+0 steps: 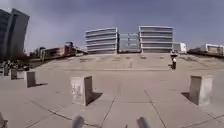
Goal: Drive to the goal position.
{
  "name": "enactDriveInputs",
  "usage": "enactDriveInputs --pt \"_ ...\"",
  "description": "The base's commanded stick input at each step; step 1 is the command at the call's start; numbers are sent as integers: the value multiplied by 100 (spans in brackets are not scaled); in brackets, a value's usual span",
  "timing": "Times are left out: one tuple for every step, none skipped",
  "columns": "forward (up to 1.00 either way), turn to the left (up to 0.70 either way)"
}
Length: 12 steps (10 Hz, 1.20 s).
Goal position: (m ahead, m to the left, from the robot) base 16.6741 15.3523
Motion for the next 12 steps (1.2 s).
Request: enactDriveInputs --pt "97 0" --pt "97 0" --pt "97 0" --pt "97 0" --pt "97 0" --pt "97 0" --pt "97 0" --pt "97 0" --pt "97 0" --pt "97 0" --pt "97 0" --pt "97 0"
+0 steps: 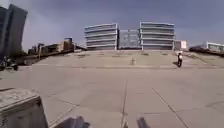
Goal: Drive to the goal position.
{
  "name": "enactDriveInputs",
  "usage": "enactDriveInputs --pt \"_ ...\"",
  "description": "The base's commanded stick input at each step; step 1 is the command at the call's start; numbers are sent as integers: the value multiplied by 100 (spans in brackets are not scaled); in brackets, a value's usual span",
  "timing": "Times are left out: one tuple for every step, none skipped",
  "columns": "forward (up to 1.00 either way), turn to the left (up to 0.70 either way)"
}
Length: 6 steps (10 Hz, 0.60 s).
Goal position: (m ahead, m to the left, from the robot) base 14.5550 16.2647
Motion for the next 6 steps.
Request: enactDriveInputs --pt "97 0" --pt "97 0" --pt "97 0" --pt "97 0" --pt "97 0" --pt "96 0"
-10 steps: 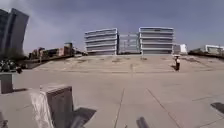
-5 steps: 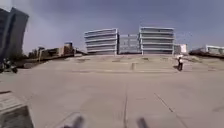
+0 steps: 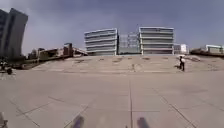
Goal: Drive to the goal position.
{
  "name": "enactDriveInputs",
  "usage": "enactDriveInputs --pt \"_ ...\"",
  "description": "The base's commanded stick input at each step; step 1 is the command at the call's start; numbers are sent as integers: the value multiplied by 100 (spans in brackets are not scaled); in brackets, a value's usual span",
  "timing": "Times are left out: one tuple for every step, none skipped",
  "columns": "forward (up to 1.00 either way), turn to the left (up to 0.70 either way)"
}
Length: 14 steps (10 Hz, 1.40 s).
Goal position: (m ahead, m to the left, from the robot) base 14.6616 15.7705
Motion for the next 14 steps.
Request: enactDriveInputs --pt "95 6" --pt "95 17" --pt "100 40" --pt "100 40" --pt "100 40" --pt "100 8" --pt "100 0" --pt "100 0" --pt "100 0" --pt "100 0" --pt "100 0" --pt "100 0" --pt "100 0" --pt "100 0"
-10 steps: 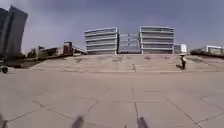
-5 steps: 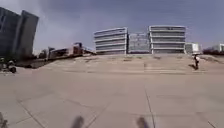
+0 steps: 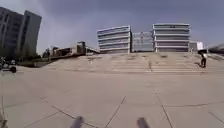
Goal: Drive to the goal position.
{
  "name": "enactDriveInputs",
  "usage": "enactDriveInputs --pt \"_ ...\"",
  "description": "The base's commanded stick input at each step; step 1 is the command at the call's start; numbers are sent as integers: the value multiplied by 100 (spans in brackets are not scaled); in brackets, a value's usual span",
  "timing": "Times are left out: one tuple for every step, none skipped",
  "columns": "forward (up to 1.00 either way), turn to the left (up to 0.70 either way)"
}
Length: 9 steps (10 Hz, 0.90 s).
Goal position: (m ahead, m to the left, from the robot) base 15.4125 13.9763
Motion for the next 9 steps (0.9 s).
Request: enactDriveInputs --pt "100 22" --pt "100 40" --pt "100 40" --pt "99 35" --pt "99 15" --pt "99 0" --pt "99 0" --pt "99 0" --pt "99 0"
